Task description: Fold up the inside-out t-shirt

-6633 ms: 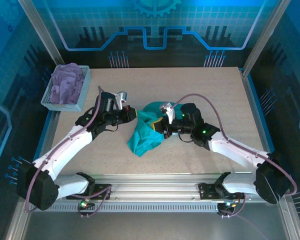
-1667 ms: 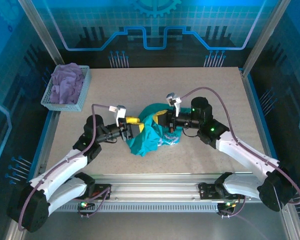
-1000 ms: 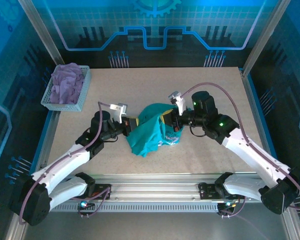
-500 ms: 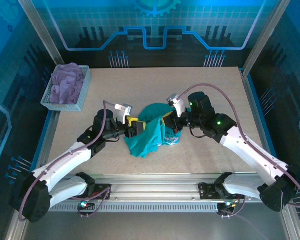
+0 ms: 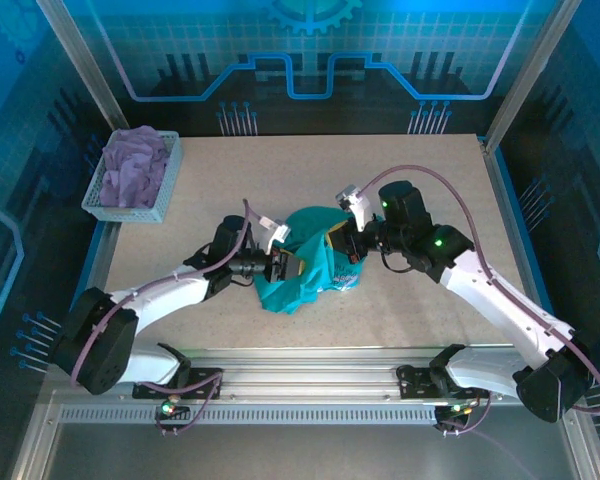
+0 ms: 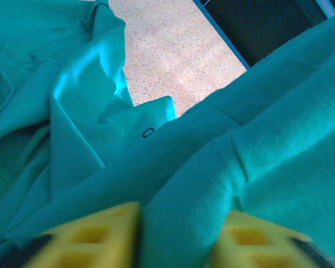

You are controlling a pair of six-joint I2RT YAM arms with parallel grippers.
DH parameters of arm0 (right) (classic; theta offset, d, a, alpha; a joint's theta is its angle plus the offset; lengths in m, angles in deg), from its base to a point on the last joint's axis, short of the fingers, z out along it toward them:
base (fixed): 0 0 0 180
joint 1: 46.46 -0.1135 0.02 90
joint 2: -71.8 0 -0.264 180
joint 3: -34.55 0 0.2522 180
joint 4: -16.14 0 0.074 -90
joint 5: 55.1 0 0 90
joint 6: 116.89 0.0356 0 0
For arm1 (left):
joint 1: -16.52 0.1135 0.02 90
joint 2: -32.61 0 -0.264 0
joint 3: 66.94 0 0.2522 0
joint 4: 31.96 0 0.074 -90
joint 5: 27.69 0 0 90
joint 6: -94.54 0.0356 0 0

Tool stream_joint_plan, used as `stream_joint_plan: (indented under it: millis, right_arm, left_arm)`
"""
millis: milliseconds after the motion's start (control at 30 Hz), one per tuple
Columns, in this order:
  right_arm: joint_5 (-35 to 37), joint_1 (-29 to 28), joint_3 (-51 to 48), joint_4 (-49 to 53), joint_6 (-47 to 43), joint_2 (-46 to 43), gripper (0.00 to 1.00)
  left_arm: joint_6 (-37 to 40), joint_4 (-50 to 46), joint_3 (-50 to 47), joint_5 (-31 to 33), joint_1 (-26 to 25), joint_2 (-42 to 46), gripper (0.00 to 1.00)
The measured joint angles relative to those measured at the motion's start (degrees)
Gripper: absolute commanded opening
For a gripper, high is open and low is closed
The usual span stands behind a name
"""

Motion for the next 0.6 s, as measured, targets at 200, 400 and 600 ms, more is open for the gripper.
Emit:
stream_joint_plan:
  millis: [200,400,600]
  right_arm:
    - [0.09,0.94,0.04,1.62,-1.14,-1.16,0.00]
    - [0.55,1.95,2.29,7.41,-3.48,-3.08,0.00]
    - [2.91,1.44,4.24,10.60,-3.82,-1.75,0.00]
  left_arm:
    - [0.00,-0.52,1.07,3.17,0.76,1.31,0.00]
    - [-1.51,-0.33,1.05,7.39,5.84,8.09,0.00]
    - [-1.51,-0.26,1.07,7.80,6.29,9.62,0.15]
